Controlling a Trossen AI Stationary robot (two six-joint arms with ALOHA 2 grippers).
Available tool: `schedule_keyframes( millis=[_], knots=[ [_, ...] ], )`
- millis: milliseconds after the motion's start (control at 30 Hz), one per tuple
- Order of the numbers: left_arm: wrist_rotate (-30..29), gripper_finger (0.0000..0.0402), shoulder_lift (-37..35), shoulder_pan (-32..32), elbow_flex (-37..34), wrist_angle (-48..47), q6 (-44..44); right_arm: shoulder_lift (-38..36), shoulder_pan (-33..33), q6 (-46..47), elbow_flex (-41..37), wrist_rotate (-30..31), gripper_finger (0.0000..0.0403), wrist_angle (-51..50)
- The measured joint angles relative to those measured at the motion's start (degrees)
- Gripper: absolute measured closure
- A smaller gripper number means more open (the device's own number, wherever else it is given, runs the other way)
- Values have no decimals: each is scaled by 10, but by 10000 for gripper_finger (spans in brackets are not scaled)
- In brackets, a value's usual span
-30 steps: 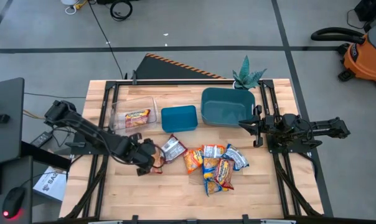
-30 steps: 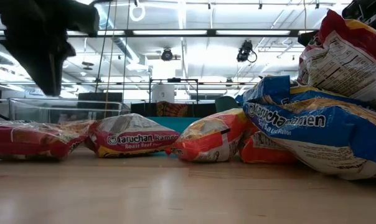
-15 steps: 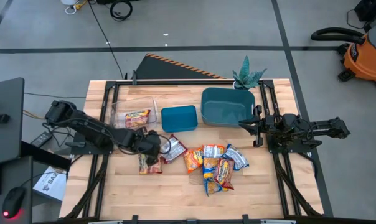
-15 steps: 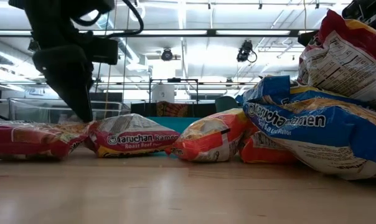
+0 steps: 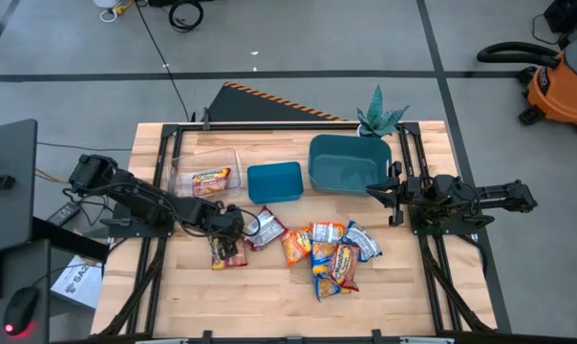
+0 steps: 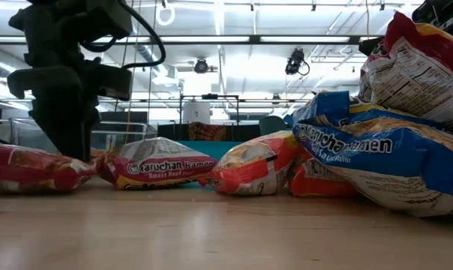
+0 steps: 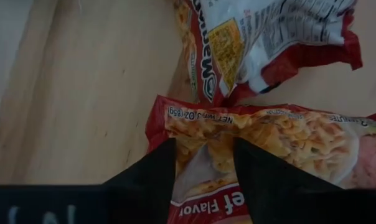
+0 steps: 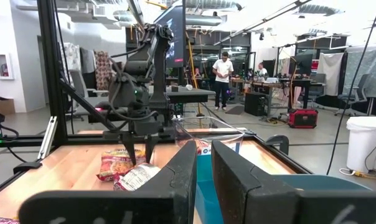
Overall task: Sort Maruchan noodles
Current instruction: Put the red noodle pack into the transparent bin
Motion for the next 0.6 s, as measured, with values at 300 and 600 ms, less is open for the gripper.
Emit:
schedule_keyframes(
  millis=[300, 600],
  knots=[
    [2, 326, 0, -1, 0, 6, 19, 0, 0, 0, 0, 0, 348, 0],
    [6, 393, 0, -1, 45, -46, 47, 0, 0, 0, 0, 0, 348, 0]
  ],
)
